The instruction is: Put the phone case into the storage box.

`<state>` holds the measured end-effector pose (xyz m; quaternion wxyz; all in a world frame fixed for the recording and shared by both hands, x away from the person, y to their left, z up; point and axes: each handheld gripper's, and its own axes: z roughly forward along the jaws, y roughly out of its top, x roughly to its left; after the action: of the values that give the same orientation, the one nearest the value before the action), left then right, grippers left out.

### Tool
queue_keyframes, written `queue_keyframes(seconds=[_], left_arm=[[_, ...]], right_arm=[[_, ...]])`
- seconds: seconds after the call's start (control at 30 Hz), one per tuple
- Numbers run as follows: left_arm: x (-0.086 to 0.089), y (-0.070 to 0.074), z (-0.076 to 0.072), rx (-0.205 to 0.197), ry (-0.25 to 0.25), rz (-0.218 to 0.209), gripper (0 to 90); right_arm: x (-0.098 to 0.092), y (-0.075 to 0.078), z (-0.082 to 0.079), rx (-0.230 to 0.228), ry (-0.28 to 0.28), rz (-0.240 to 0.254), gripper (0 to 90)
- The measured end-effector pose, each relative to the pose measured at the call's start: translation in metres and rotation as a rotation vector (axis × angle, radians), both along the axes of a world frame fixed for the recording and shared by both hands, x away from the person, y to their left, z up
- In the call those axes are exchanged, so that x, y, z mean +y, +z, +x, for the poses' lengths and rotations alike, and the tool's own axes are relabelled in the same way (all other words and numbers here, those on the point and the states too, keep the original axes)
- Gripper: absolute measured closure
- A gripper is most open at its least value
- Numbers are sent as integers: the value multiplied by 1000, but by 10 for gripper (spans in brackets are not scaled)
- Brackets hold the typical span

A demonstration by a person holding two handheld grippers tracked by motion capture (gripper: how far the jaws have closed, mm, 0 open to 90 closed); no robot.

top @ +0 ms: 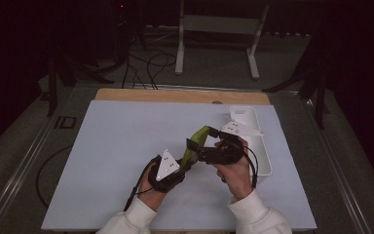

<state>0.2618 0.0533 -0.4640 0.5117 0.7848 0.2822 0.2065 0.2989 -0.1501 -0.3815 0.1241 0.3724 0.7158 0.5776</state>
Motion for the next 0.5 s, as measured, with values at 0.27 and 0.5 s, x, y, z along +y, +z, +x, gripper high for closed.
queue_keyframes(seconds=[0.27,0.5], left_arm=[[1,-1,1,6,0,-2,768],[2,0,0,1,-1,-6,739]], right_arm=[[0,-1,1,8,4,1,154],[0,-1,1,6,3,7,156]])
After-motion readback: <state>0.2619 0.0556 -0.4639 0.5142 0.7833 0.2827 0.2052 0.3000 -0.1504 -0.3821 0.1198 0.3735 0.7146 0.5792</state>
